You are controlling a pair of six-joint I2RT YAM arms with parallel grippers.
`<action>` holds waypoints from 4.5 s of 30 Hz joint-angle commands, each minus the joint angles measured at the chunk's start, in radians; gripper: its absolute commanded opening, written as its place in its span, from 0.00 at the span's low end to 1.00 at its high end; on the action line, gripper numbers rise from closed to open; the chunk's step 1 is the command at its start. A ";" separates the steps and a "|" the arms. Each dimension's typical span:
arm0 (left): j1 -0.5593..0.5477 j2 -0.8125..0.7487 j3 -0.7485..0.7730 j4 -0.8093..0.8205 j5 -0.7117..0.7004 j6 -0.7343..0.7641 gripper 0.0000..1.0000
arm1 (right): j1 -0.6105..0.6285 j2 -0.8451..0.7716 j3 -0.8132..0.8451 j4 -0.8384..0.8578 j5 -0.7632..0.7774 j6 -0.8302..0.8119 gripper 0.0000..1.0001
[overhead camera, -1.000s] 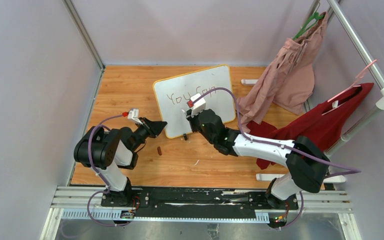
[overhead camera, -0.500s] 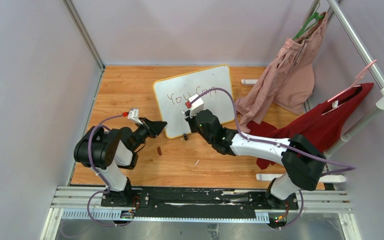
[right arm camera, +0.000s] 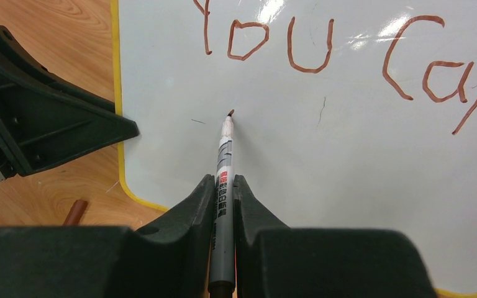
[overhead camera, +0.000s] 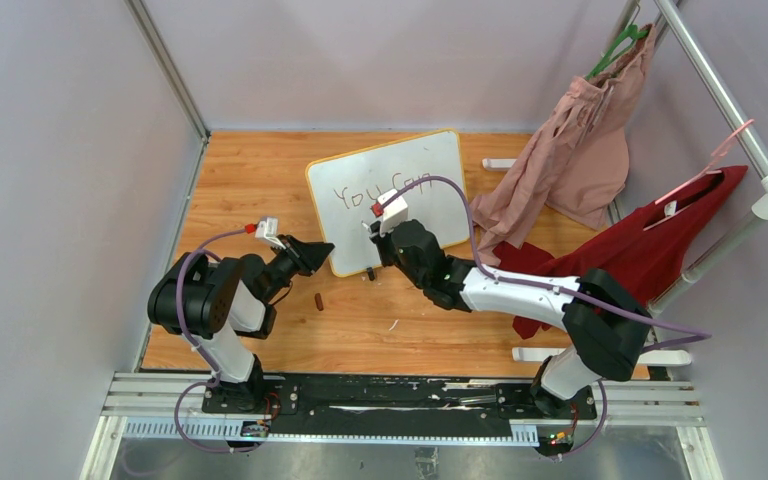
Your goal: Write a sentence on the whiteboard
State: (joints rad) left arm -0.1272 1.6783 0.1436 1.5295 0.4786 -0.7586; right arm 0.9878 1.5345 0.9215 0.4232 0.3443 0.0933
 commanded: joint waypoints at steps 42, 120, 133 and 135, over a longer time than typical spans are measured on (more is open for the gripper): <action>0.006 -0.002 0.000 0.041 0.008 0.018 0.00 | 0.015 -0.024 -0.025 -0.077 -0.003 0.055 0.00; 0.006 -0.012 -0.003 0.041 0.012 0.015 0.00 | -0.005 -0.097 -0.007 -0.153 0.030 0.019 0.00; 0.006 -0.016 -0.003 0.041 0.012 0.013 0.00 | -0.031 -0.099 -0.010 -0.149 0.023 0.038 0.00; 0.006 -0.016 -0.002 0.041 0.011 0.013 0.00 | -0.030 -0.090 -0.001 -0.149 0.021 0.039 0.00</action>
State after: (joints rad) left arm -0.1265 1.6745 0.1436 1.5291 0.4870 -0.7582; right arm 0.9684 1.4250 0.8974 0.2615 0.3672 0.1139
